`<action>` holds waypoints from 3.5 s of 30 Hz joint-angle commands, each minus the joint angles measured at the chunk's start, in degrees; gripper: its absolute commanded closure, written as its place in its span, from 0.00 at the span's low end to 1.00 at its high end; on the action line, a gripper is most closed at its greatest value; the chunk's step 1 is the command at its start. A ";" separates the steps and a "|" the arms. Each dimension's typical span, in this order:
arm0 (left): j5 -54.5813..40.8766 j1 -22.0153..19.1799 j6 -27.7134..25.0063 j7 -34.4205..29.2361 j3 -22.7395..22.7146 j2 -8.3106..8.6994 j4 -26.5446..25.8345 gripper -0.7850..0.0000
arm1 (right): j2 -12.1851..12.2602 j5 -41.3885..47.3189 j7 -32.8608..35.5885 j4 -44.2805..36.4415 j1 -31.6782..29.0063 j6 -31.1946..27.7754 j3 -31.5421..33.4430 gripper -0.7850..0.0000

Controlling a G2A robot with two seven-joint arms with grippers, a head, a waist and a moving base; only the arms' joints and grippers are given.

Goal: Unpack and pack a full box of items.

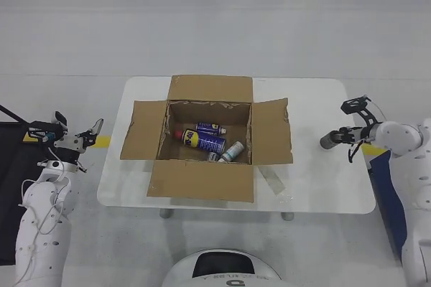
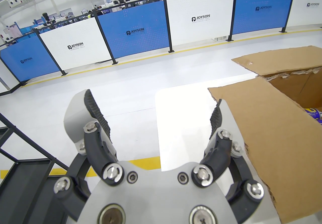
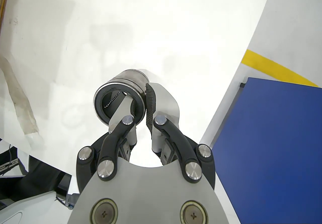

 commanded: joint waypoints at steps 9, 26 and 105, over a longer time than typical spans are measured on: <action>0.00 0.00 0.00 0.00 0.00 0.00 0.00 0.00 | -0.40 0.58 2.18 3.25 2.90 0.06 -4.49 0.92; 0.00 0.00 0.00 0.00 0.00 0.00 0.00 0.00 | 1.62 2.08 0.08 -7.62 -3.26 5.16 2.12 0.33; 0.00 0.00 0.00 0.00 0.00 0.00 0.00 0.00 | -26.88 13.26 -6.29 2.53 34.67 5.89 -66.44 0.08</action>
